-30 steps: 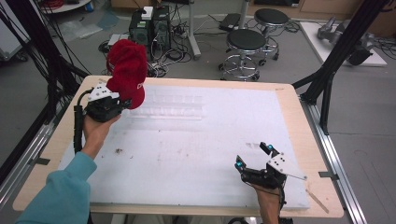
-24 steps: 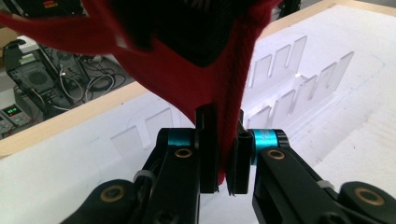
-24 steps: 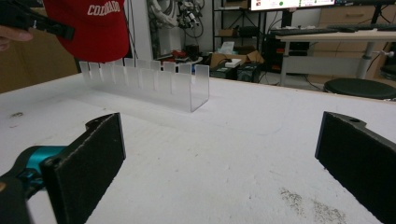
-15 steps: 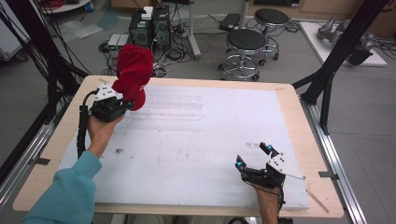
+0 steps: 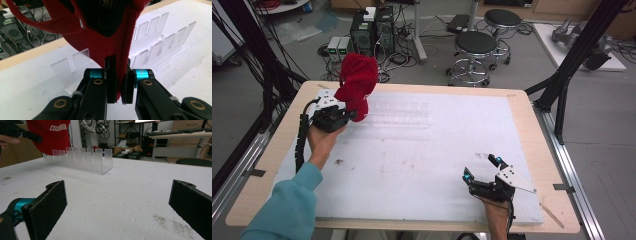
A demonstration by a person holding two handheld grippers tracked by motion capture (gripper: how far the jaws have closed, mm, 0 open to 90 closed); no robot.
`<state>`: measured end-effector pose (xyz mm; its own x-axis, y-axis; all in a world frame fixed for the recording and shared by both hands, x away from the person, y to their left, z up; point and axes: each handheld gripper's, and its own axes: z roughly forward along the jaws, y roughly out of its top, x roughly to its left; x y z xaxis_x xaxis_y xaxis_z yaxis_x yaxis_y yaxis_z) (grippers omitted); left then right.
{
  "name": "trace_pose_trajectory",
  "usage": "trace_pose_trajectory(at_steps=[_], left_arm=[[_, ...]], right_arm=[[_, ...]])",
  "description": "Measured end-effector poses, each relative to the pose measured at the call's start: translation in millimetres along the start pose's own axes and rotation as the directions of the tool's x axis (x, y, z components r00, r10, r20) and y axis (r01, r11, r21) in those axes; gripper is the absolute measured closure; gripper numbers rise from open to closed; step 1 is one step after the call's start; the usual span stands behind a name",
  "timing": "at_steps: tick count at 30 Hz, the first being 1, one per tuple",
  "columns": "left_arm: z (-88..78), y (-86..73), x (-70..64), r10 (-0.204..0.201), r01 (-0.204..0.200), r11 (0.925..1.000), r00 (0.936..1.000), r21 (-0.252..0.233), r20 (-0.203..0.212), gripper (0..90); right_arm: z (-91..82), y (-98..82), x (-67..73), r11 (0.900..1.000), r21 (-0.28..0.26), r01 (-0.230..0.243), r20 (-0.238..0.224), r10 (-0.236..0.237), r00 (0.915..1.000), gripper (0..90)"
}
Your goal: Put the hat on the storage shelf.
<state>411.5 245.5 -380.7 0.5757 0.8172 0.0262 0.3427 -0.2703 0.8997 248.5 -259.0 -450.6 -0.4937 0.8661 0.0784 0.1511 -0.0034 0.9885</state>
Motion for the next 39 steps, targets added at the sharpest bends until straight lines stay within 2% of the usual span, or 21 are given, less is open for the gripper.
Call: trace_pose_trajectory(at_steps=[4,10,13,14,16,20,21,22,23,24,25,27,28,30,31,32,33,35,39], left_arm=[[1.9,-12.4,-1.2,-0.015,0.015,0.9997,0.9999,-0.019,-0.004,85.2],[1.4,-12.1,-3.6,0.016,-0.016,0.9999,0.9999,0.005,-0.007,84.9],[2.4,-13.1,-3.3,-0.019,0.019,0.9997,0.9997,0.013,0.015,82.5],[2.5,-13.1,-3.7,-0.030,0.030,0.9994,0.9995,0.020,0.011,79.2],[1.3,-12.6,-4.5,-0.028,0.028,0.9993,0.9996,0.024,-0.011,69.8],[-1.2,-9.9,-6.2,-0.042,0.042,0.9991,0.9985,0.007,-0.036,37.5],[-2.2,-9.6,-5.6,-0.050,0.049,0.9988,0.9984,-0.002,-0.026,31.8],[-3.3,-10.2,-3.9,-0.062,0.062,0.9979,0.9980,-0.016,0.008,27.4],[-4.0,-10.5,-2.4,-0.076,0.076,0.9968,0.9968,-0.025,0.024,19.5],[-4.0,-10.5,-2.4,-0.076,0.076,0.9968,0.9968,-0.025,0.024,14.5],[-7.8,-11.5,1.4,-0.097,0.099,0.9943,0.9934,-0.040,0.061,14.4],[-14.5,-11.7,4.3,-0.106,0.111,0.9920,0.9911,-0.060,0.080,12.6],[-18.3,-11.7,5.1,-0.112,0.120,0.9902,0.9884,-0.072,0.103,11.1],[-26.3,-11.2,6.1,-0.106,0.118,0.9899,0.9851,-0.080,0.135,10.8],[-33.7,-11.8,5.5,-0.095,0.111,0.9885,0.9838,-0.103,0.152,9.8],[-40.1,-13.7,3.9,-0.072,0.094,0.9852,0.9864,-0.143,0.147,9.8],[-46.3,-16.1,2.9,-0.055,0.080,0.9840,0.9864,-0.160,0.155,9.8],[-55.8,-22.4,2.5,-0.037,0.064,0.9855,0.9855,-0.157,0.166,9.8],[-77.4,-37.7,3.3,-0.007,0.041,0.9768,0.9870,-0.210,0.161,9.8]], right_arm=[[-0.3,-0.3,0.5,1.000,-0.002,0.006,0.000,-0.006,1.0000,0.4],[-1.4,-1.0,0.8,1.000,-0.015,0.012,-0.001,-0.012,0.9999,0.4],[-2.3,-1.4,0.6,1.000,-0.026,0.009,0.000,-0.009,1.0000,0.4],[-2.3,-1.4,0.4,1.000,-0.025,0.006,-0.004,-0.006,1.0000,0.5],[-2.4,-1.4,0.2,1.000,-0.024,0.004,-0.003,-0.005,1.0000,0.4],[-2.0,-1.2,0.2,1.000,-0.020,0.004,-0.007,-0.004,1.0000,0.4],[-2.2,-1.2,0.4,1.000,-0.019,0.004,-0.006,-0.004,1.0000,0.4],[-2.1,-1.2,0.6,1.000,-0.021,0.002,-0.005,-0.002,1.0000,0.4],[-2.1,-1.2,0.5,1.000,-0.021,0.004,-0.004,-0.004,1.0000,0.5],[-2.2,-1.2,0.3,1.000,-0.020,0.005,-0.006,-0.005,1.0000,0.4],[-2.1,-1.2,0.2,1.000,-0.021,0.003,-0.008,-0.003,1.0000,0.4],[-2.3,-1.2,-0.3,1.000,-0.021,0.003,-0.007,-0.003,1.0000,0.4],[-2.4,-1.2,-0.3,1.000,-0.021,0.003,-0.007,-0.003,1.0000,0.4],[-2.1,-1.2,-0.3,1.000,-0.025,0.007,-0.007,-0.008,0.9999,0.4],[-2.0,-1.3,-0.2,1.000,-0.024,0.007,-0.008,-0.007,0.9999,0.4],[-2.2,-1.1,-0.1,1.000,-0.020,0.003,-0.009,-0.003,1.0000,0.4],[-1.9,-1.1,-0.4,1.000,-0.021,0.004,-0.009,-0.004,1.0000,0.4],[-1.9,-1.0,-0.6,1.000,-0.018,-0.001,-0.008,0.001,1.0000,0.4],[-2.2,-1.1,-0.1,1.000,-0.017,0.003,-0.011,-0.003,0.9999,0.4]])
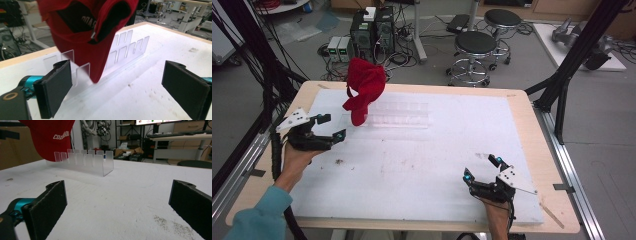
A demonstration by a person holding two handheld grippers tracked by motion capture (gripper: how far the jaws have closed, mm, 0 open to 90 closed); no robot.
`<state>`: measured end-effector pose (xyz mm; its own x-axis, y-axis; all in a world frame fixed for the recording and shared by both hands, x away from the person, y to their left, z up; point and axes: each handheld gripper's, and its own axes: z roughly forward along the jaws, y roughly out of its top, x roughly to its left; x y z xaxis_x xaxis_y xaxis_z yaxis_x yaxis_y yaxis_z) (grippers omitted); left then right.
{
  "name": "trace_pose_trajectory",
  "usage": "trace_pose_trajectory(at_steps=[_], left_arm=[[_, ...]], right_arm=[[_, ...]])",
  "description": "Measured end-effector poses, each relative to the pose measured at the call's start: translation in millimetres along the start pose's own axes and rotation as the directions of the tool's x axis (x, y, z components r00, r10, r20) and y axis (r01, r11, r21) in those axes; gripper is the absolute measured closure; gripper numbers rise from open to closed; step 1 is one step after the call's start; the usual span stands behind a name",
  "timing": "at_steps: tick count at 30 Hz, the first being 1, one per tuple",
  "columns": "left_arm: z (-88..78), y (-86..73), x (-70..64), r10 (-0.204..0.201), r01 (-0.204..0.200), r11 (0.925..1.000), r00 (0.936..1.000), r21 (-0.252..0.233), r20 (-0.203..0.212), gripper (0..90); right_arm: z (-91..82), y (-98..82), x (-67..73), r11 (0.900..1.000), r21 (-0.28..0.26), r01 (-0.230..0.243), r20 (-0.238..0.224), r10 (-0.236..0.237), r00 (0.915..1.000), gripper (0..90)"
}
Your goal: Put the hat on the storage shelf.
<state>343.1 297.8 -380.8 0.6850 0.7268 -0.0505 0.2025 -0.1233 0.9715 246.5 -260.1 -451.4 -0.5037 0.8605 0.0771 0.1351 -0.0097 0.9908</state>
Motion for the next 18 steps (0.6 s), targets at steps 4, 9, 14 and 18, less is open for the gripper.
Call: trace_pose_trajectory(at_steps=[4,9,14,18], left_arm=[[-18.9,-10.6,-1.2,0.021,-0.021,0.9994,0.9998,-0.026,-0.004,9.8],[-34.9,-30.2,-4.8,0.016,-0.016,0.9963,0.9999,-0.085,0.000,9.8],[-44.1,-51.7,-15.6,-0.005,0.008,0.9950,0.9997,-0.100,0.022,9.8],[-49.0,-65.1,-25.6,-0.026,0.033,0.9916,0.9980,-0.125,0.057,9.8]], right_arm=[[-0.3,-0.3,0.6,1.000,-0.008,0.006,0.001,-0.006,1.0000,0.4],[-1.1,-0.6,0.4,1.000,-0.015,0.005,0.002,-0.005,1.0000,0.4],[-1.0,-0.8,1.3,1.000,-0.015,0.011,0.005,-0.011,0.9999,0.4],[-1.8,-1.2,2.6,1.000,-0.021,0.022,0.008,-0.022,0.9997,0.4]])
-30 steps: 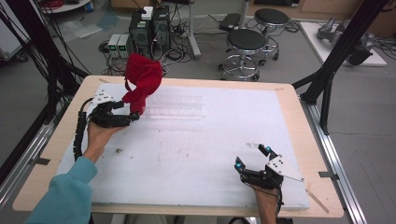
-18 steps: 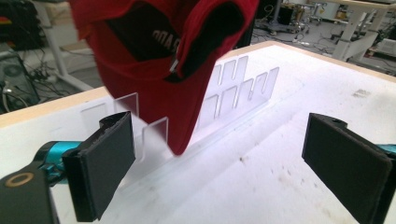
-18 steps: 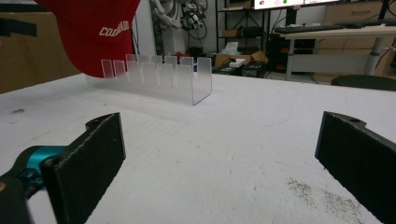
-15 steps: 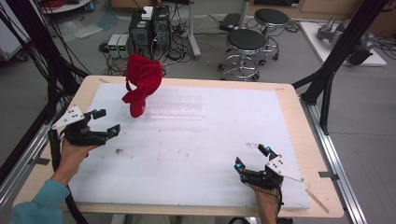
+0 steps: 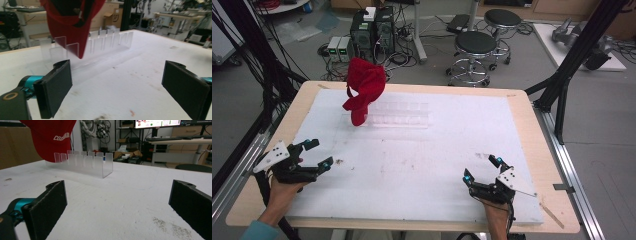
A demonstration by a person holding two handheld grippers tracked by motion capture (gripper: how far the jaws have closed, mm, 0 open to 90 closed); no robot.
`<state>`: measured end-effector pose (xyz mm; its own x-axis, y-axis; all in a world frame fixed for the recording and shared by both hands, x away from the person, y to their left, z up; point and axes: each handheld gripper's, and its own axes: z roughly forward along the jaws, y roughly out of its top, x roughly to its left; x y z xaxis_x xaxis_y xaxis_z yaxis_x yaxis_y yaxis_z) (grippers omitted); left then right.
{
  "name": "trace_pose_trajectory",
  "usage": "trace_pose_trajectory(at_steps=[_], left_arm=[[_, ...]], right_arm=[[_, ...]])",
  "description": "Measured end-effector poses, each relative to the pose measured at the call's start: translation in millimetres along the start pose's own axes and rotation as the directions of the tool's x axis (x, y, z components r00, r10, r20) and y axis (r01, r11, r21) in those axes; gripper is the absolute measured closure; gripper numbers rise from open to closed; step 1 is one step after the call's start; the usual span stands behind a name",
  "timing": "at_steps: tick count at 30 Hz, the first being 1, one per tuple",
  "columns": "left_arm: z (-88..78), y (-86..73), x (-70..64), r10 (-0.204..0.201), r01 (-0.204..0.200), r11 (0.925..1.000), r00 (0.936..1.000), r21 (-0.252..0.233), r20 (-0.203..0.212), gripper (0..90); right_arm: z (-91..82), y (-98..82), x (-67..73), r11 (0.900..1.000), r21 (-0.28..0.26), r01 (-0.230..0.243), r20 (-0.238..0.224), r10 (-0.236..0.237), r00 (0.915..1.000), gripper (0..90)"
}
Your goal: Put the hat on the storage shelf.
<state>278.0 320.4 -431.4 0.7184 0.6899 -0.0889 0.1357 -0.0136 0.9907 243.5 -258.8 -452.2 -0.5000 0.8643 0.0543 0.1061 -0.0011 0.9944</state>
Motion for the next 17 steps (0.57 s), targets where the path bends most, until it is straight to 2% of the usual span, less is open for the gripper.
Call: trace_pose_trajectory(at_steps=[5,10,12,17], left_arm=[[-5.6,-9.3,-5.9,-0.004,0.005,0.9999,0.9998,-0.013,0.018,9.8],[-8.1,-17.5,-9.2,0.040,-0.041,0.9987,0.9992,0.031,0.007,9.9],[-8.3,-20.0,-9.2,0.041,-0.041,0.9984,0.9992,0.040,0.008,9.9],[-9.8,-21.1,-9.8,0.045,-0.045,0.9989,0.9990,0.014,0.004,10.0]], right_arm=[[-1.3,-0.7,0.4,1.000,-0.013,0.008,0.002,-0.008,1.0000,0.4],[-2.5,-1.3,0.1,1.000,-0.029,0.005,-0.003,-0.005,1.0000,0.4],[-2.6,-1.4,0.5,1.000,-0.029,0.004,-0.005,-0.005,1.0000,0.5],[-3.0,-1.7,1.4,0.999,-0.036,0.019,0.002,-0.019,0.9998,0.5]])
